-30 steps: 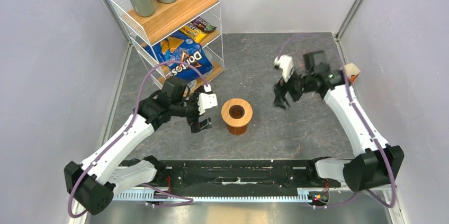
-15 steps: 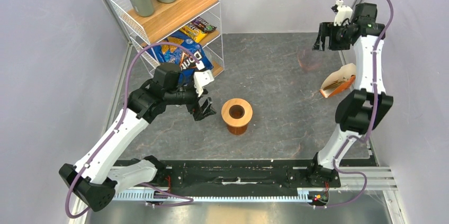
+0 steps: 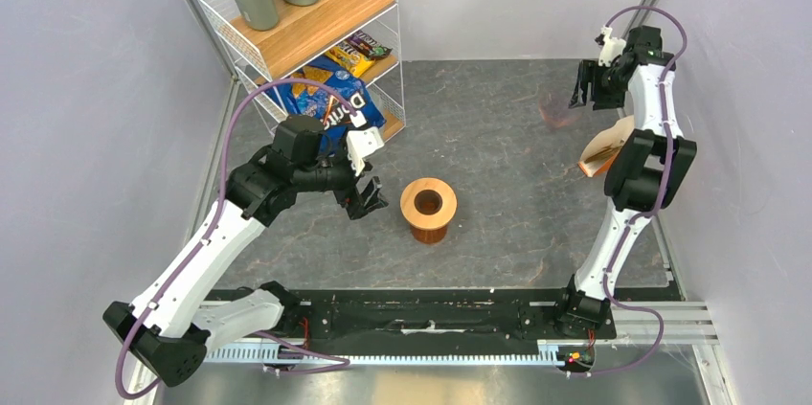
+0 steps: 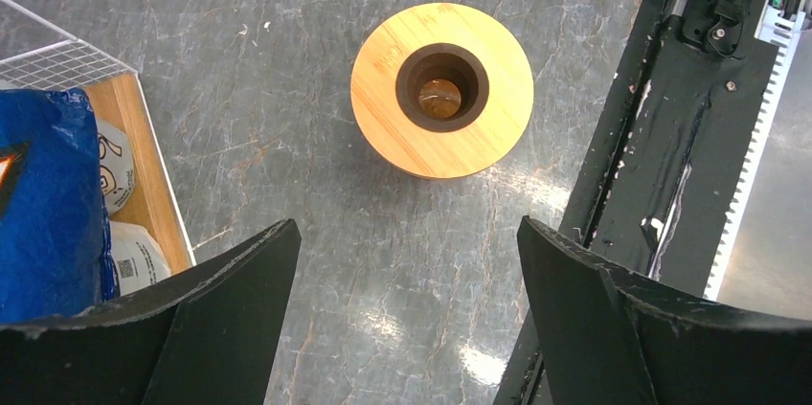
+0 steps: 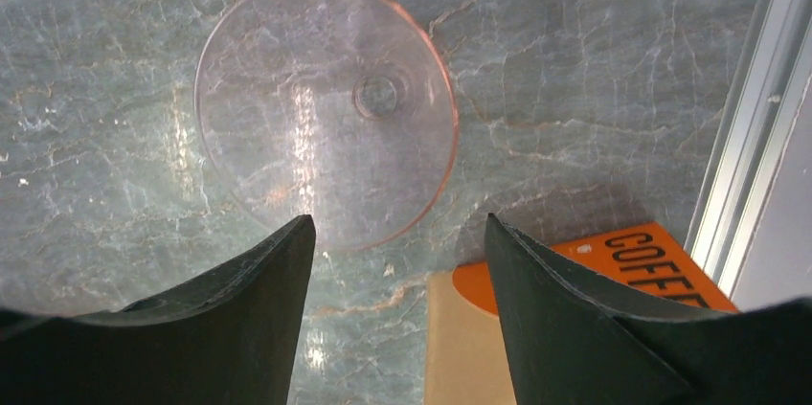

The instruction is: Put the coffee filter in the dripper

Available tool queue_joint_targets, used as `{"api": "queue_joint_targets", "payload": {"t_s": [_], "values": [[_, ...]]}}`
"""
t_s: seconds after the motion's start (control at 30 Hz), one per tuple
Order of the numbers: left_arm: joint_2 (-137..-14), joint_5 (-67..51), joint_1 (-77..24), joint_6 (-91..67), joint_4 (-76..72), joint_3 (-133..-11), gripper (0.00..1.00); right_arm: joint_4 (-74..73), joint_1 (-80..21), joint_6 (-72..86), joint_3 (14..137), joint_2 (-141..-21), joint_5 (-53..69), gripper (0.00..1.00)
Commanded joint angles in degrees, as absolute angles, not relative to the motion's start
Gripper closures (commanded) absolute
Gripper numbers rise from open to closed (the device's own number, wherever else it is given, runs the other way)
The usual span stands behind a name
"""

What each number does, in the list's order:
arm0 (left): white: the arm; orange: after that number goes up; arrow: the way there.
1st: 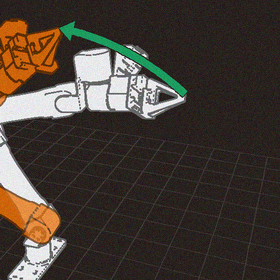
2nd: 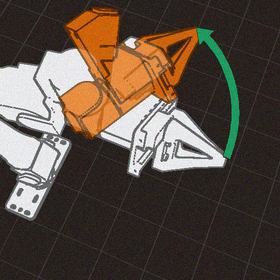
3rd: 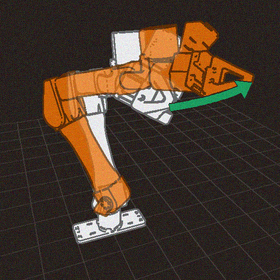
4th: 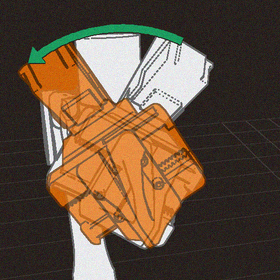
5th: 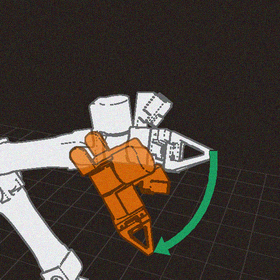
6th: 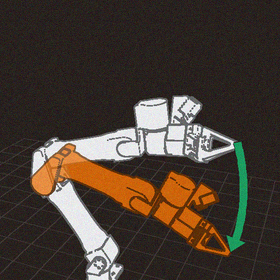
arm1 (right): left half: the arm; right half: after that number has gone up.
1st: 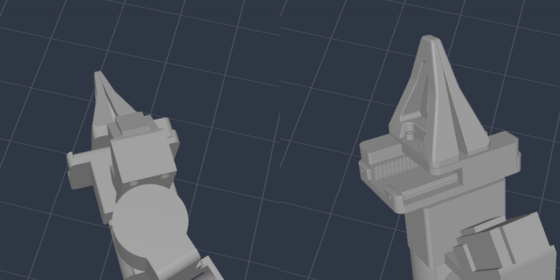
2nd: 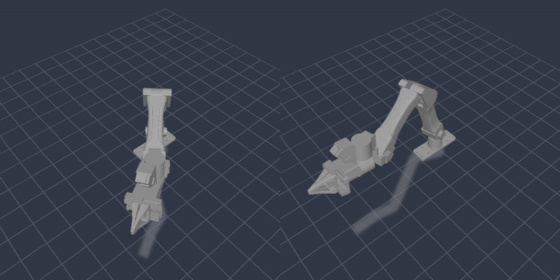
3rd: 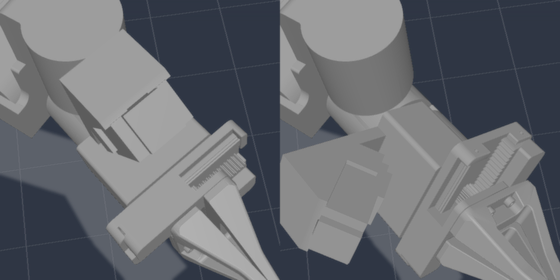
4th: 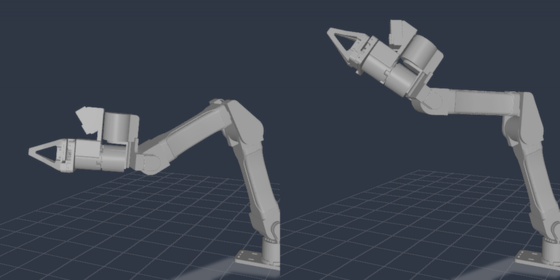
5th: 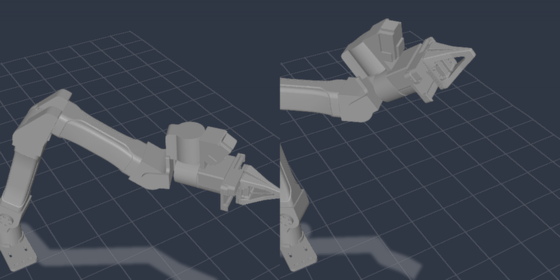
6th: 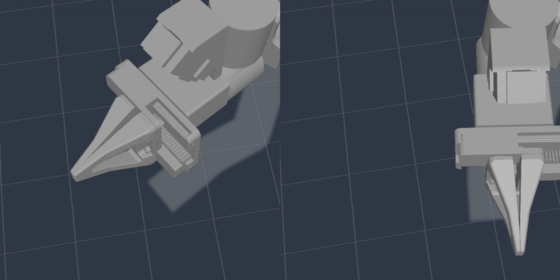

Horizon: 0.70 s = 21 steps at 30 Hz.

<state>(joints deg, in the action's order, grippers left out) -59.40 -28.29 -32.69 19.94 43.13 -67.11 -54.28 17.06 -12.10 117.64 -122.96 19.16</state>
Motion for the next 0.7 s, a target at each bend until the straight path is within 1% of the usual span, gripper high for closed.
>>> {"api": "queue_joint_targets", "payload": {"t_s": [0.0, 0.13, 0.3, 0.4, 0.47, 0.5, 0.53, 0.63, 0.67], "values": [[-58.22, -26.63, -32.52, 20.05, 41.50, -67.43, 0.09, -50.52, 17.19, -11.58, 122.13, -126.26, 19.42, 0.29], [-57.15, -24.85, -32.52, 20.97, 40.33, -66.89, 0.09, -49.98, 17.27, -10.64, 123.31, -128.80, 19.62, 0.33], [-57.08, -24.23, -32.52, 20.78, 41.45, -67.21, 0.10, -48.83, 17.29, -9.26, 123.40, -130.96, 19.53, 0.45], [-56.80, -23.95, -32.52, 20.87, 42.18, -67.32, 0.10, -48.73, 17.36, -9.06, 123.50, -131.66, 20.41, 0.56], [-56.44, -23.75, -32.52, 20.63, 42.28, -67.17, 0.10, -48.85, 17.58, -8.91, 123.48, -131.41, 21.29, 0.67], [-56.32, -23.73, -32.52, 20.40, 42.28, -67.02, 0.10, -49.03, 17.61, -8.75, 123.43, -131.04, 21.74, 0.70], [-56.27, -23.74, -32.52, 20.03, 42.15, -66.93, 0.10, -49.40, 17.71, -8.63, 123.32, -130.22, 22.28, 0.76], [-56.66, -21.12, -32.53, 16.73, 41.05, -66.79, 0.10, -51.27, 17.93, -7.88, 123.10, -126.80, 24.23, 1.00], [-56.98, -19.46, -32.52, 14.92, 40.40, -66.86, 0.10, -52.34, 17.94, -7.63, 123.34, -125.13, 25.03, 1.00]]}}
